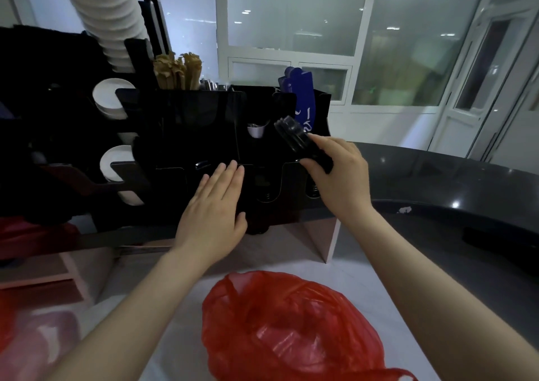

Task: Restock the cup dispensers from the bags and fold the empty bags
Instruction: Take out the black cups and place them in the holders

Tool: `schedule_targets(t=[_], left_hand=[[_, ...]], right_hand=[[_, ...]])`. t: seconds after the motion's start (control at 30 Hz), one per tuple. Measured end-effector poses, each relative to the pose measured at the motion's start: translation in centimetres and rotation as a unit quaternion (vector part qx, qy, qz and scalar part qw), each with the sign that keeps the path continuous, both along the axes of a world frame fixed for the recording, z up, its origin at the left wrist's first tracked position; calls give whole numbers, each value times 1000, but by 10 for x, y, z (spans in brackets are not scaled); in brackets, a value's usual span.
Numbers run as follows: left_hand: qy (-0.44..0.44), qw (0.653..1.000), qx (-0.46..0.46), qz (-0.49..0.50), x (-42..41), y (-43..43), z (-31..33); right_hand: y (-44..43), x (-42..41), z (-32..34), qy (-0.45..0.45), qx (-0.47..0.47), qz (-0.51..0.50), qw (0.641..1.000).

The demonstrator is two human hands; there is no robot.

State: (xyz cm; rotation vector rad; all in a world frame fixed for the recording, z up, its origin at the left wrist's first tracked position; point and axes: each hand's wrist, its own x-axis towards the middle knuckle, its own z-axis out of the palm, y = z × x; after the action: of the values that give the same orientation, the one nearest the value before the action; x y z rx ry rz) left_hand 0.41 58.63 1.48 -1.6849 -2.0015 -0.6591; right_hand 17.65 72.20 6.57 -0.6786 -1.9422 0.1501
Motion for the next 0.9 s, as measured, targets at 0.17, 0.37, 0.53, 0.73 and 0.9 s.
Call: schedule_targets(t=[0.17, 0.37, 0.53, 0.73, 0.9], left_hand=[[29, 995, 98, -13, -13, -62, 6], [8, 982, 182, 43, -65, -134, 14], [-32, 977, 181, 107, -125, -197, 12], [-60, 976, 149, 144, -195, -247, 9], [-66, 983, 52, 161, -246, -253, 2]], right_hand=[[-56, -24, 13, 20, -82, 127, 988], [-128, -70, 23, 24, -114, 302, 946], [-184, -125, 25, 30, -112, 349, 930], [-230, -193, 15, 22, -136, 297, 945], [-254, -241, 14, -17, -79, 205, 975]])
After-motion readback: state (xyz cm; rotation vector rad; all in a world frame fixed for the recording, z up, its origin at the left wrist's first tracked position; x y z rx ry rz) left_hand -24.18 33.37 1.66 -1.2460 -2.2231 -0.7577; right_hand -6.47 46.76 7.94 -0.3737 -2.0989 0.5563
